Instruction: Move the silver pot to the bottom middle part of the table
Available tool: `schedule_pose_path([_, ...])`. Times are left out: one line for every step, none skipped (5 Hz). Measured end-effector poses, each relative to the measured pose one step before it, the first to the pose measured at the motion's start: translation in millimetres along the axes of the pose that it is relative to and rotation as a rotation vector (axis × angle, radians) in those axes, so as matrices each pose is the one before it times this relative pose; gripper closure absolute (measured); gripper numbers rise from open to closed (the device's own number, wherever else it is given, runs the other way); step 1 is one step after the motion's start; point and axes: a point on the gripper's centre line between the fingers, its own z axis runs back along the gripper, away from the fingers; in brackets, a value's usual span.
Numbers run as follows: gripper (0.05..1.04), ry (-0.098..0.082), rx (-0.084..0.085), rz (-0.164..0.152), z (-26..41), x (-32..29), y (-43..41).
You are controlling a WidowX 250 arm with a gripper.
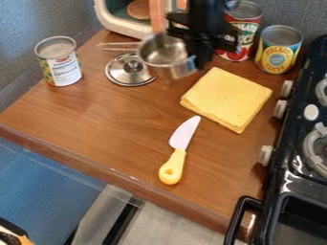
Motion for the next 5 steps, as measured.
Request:
schedule_pose_path([1.005,0.0363,-0.0206,-0.0384,-18.9,-2.59,-6.19])
schedule_pose_path([1.005,0.0023,0.0181,-0.0114,-3.96,-1.44,2.84])
schedule_pose_path([1.005,0.0597,0.0208,-0.0317,-24.65,-29.89,5.08])
schedule_pose_path([1.005,0.0025,0.0335,-0.0307,-3.87,-32.22,11.26])
schedule_pose_path([1.005,0.016,0.0264,-0.0416,-6.48,-44.17,6.59])
